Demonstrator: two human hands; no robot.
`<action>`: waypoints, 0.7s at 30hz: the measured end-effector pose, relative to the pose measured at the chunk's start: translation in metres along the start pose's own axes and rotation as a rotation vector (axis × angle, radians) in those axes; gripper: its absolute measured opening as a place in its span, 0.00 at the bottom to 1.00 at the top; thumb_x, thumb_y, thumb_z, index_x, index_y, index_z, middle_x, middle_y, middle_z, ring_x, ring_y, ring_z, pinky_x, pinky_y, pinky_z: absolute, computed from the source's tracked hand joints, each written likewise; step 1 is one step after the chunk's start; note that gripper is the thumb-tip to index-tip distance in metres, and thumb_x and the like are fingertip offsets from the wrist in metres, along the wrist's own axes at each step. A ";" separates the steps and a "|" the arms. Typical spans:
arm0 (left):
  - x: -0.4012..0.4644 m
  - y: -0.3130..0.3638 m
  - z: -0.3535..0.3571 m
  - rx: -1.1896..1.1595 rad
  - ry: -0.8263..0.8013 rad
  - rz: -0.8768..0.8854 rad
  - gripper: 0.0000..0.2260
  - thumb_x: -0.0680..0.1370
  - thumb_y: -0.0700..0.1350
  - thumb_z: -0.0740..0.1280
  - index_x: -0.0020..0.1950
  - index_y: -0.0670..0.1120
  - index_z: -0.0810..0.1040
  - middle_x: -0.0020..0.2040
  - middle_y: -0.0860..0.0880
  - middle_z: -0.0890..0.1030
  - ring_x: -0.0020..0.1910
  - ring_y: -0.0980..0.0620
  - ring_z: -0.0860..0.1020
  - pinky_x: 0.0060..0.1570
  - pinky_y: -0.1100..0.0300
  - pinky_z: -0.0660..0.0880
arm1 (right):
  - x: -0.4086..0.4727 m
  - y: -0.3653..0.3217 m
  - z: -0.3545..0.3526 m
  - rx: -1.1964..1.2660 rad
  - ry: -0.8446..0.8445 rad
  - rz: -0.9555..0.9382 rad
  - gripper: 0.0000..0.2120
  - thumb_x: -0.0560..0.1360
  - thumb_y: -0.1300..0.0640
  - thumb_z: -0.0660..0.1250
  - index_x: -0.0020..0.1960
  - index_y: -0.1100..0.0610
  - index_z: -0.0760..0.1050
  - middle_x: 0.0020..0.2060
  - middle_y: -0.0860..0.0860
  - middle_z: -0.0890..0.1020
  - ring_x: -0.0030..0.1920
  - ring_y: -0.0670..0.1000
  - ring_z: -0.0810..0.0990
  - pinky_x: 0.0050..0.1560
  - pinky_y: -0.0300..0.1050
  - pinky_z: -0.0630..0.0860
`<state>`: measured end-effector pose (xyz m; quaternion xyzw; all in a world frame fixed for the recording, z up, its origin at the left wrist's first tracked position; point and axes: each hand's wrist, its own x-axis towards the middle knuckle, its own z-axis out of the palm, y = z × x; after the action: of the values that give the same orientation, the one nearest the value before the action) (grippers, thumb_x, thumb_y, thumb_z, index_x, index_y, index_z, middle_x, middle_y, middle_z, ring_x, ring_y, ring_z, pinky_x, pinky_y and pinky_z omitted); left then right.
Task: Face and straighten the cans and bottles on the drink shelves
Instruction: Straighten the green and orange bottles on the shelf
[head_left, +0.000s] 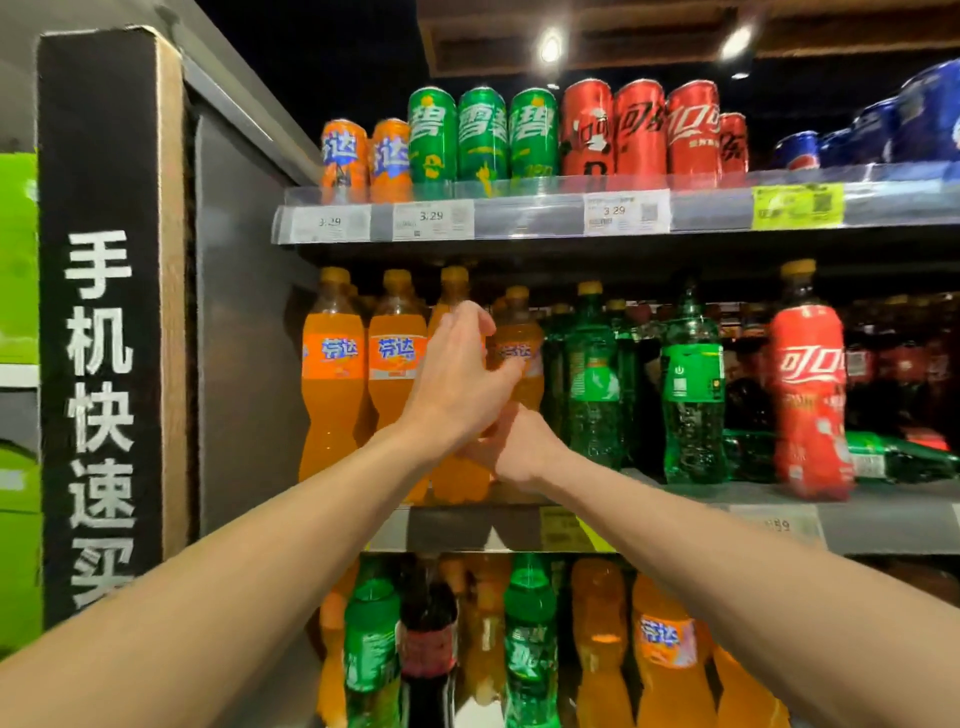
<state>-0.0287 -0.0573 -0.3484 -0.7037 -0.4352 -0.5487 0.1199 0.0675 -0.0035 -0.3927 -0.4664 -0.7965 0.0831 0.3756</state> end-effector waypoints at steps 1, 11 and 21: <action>0.000 -0.002 0.003 -0.029 -0.014 -0.052 0.14 0.77 0.50 0.71 0.58 0.49 0.71 0.50 0.51 0.74 0.49 0.54 0.74 0.43 0.65 0.73 | 0.002 0.002 0.004 0.009 -0.003 -0.015 0.41 0.57 0.24 0.58 0.54 0.54 0.81 0.46 0.51 0.84 0.46 0.51 0.82 0.47 0.48 0.81; 0.004 0.023 0.046 -0.218 -0.058 -0.096 0.06 0.81 0.49 0.66 0.56 0.49 0.75 0.45 0.57 0.76 0.44 0.59 0.76 0.37 0.70 0.69 | -0.032 0.028 -0.047 -0.013 0.140 -0.017 0.06 0.77 0.54 0.65 0.40 0.52 0.75 0.35 0.47 0.79 0.36 0.49 0.77 0.32 0.36 0.68; 0.005 0.038 0.127 0.056 -0.336 -0.311 0.26 0.78 0.56 0.66 0.66 0.43 0.61 0.59 0.42 0.75 0.53 0.43 0.79 0.45 0.53 0.72 | -0.075 0.091 -0.126 -0.260 0.706 0.222 0.32 0.75 0.46 0.72 0.70 0.51 0.57 0.60 0.54 0.68 0.45 0.59 0.80 0.44 0.48 0.74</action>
<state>0.0845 0.0049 -0.3798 -0.7058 -0.5675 -0.4235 -0.0207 0.2361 -0.0412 -0.3871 -0.5933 -0.5668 -0.1438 0.5532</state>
